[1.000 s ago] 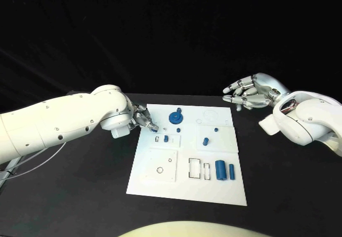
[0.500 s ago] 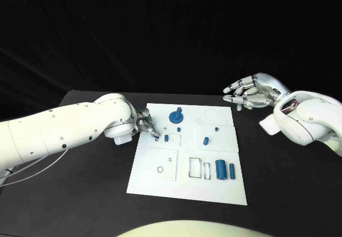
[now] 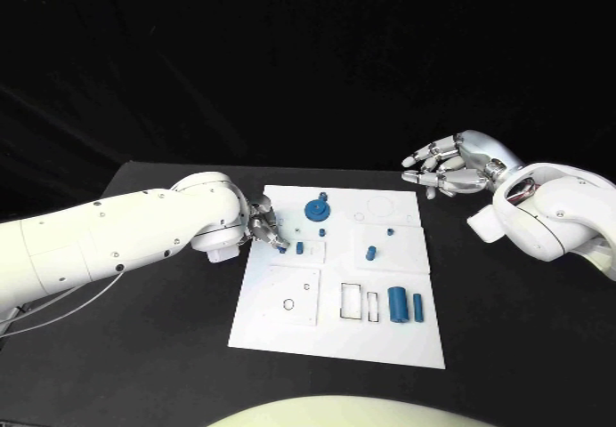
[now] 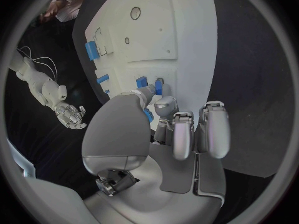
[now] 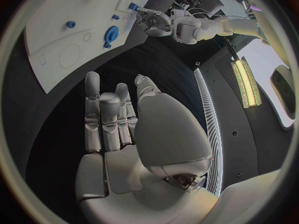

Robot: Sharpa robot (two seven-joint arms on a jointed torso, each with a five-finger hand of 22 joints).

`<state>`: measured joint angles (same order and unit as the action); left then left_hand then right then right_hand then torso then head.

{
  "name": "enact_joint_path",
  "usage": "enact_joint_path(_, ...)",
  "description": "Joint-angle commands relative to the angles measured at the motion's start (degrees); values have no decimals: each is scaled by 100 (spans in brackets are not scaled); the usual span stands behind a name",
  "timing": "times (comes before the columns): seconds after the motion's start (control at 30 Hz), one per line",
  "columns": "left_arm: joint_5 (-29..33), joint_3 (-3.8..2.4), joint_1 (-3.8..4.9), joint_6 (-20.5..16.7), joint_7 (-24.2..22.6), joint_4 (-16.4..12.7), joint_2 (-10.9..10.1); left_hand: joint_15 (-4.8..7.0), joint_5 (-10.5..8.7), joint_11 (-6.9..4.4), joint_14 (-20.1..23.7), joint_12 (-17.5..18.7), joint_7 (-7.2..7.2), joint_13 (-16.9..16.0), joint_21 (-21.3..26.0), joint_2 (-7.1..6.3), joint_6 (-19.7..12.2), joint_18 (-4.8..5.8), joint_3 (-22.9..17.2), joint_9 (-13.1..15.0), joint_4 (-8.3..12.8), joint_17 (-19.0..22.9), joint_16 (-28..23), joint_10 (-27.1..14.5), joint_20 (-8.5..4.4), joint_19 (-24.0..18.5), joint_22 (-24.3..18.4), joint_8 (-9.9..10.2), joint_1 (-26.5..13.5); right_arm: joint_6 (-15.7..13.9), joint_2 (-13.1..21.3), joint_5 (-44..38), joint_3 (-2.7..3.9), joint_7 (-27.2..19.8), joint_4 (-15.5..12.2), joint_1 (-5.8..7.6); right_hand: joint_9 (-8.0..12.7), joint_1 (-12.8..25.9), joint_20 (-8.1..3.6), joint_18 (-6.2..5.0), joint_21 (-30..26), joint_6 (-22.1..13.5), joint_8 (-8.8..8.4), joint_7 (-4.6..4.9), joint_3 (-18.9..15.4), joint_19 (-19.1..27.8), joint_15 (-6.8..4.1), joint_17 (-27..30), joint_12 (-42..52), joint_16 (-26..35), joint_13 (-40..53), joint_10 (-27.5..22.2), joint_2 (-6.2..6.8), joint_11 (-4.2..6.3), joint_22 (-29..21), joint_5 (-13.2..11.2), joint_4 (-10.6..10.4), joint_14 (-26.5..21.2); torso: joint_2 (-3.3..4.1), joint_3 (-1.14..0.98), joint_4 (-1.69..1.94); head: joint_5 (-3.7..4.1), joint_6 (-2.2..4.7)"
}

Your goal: Assemble the parts on the task board

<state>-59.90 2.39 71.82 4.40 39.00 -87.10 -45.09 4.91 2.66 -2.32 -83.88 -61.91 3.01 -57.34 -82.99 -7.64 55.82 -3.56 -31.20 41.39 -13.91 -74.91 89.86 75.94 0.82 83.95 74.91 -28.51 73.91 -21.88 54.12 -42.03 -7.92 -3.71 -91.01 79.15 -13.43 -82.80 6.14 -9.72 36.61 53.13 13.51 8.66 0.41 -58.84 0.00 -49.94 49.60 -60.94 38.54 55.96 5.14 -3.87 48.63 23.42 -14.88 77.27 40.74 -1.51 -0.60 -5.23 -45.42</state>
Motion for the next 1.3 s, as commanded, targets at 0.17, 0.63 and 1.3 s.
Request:
enact_joint_path(0.17,-175,1,-4,148,78,-2,15,33,15,6,-612,-33,-132,-10,-37,-8,97,86,-488,20,432,-1509,14,47,-35,60,292,-52,22,76,7,-55,0,-25,-14,-4,-9,35,25,-73,-33,-52,31,-4,-3,-33,-3,-7,-9,31,-5,-6,-7,-5,-9,19,-33,-19,1,-1,1,4,-7)
enact_joint_path(0.63,-206,2,-6,295,110,-13,25,37,15,0,-612,-51,-141,-26,-44,-27,104,89,-517,39,442,-1509,14,64,-37,66,305,-84,5,74,13,-55,0,-30,-19,-4,-10,34,24,-73,-46,-55,37,-4,-4,-40,-4,-6,-5,39,-12,-8,-8,-5,-15,24,-38,-16,-1,1,-1,8,-13)
enact_joint_path(1.3,-207,2,-7,336,119,-25,83,42,14,-7,-612,-51,-151,-19,-54,-59,119,93,-544,68,435,-1509,14,78,-38,74,324,-136,-50,69,26,-56,0,-28,-32,-4,-10,34,24,-73,-46,-55,37,-4,-4,-40,-4,-6,-5,39,-12,-8,-8,-5,-15,24,-38,-16,-3,-3,-1,21,-23)
